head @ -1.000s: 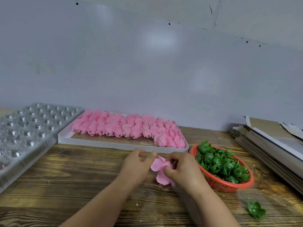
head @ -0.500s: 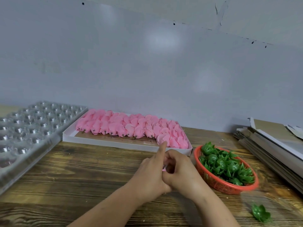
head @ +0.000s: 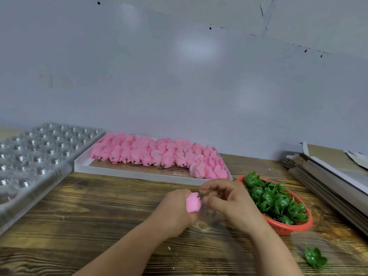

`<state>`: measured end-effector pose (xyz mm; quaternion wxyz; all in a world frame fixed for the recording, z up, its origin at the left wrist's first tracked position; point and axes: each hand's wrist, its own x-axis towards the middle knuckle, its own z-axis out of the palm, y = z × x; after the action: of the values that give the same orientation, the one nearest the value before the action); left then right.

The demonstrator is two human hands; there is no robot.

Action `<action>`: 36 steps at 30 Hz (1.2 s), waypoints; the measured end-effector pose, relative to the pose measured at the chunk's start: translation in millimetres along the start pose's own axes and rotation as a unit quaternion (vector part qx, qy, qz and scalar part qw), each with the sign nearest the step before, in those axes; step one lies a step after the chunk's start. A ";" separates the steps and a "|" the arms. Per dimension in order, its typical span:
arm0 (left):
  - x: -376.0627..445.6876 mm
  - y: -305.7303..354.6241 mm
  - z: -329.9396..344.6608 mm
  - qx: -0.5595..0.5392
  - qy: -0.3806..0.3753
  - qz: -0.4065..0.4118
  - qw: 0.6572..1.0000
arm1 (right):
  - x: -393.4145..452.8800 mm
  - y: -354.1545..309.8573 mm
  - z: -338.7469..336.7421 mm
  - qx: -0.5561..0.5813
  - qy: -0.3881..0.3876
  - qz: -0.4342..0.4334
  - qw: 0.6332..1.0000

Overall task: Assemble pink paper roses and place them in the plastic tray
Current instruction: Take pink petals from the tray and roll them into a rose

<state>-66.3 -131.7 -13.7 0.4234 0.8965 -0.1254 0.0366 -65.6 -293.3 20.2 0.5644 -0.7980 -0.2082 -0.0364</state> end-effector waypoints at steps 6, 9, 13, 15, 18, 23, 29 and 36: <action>0.5 -1.6 -3.4 0.017 -0.041 0.015 0.999 | -2.1 2.5 7.1 -0.001 -0.080 0.021 0.997; 1.8 -0.4 -6.2 0.009 -0.059 0.012 0.998 | -2.3 2.2 5.9 0.025 -0.079 0.027 0.996; 2.1 1.2 -10.1 -0.010 -0.078 0.002 0.997 | -1.8 2.4 5.9 -0.005 -0.058 0.002 0.998; 2.0 0.9 -11.6 -0.008 -0.079 0.000 0.997 | -1.6 2.2 4.1 -0.024 -0.057 -0.010 0.998; 2.3 -0.5 -14.2 -0.017 -0.081 0.000 0.997 | -2.9 2.0 3.2 -0.033 -0.082 -0.006 0.996; 3.1 0.4 -19.2 -0.014 -0.109 -0.013 0.994 | -4.9 -1.2 5.4 -0.040 -0.096 -0.008 0.995; 0.6 -1.2 -16.9 -0.021 -0.126 -0.028 0.991 | -7.0 -5.0 16.5 -0.051 -0.099 -0.004 0.994; -2.5 -0.5 -17.2 -0.339 -0.103 -0.115 0.928 | 3.2 2.7 12.5 0.139 0.161 0.085 0.973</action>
<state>-67.9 -117.7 -3.5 0.6884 0.7064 -0.0696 -0.1492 -63.9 -281.7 14.2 0.6967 -0.7104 -0.0492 -0.0868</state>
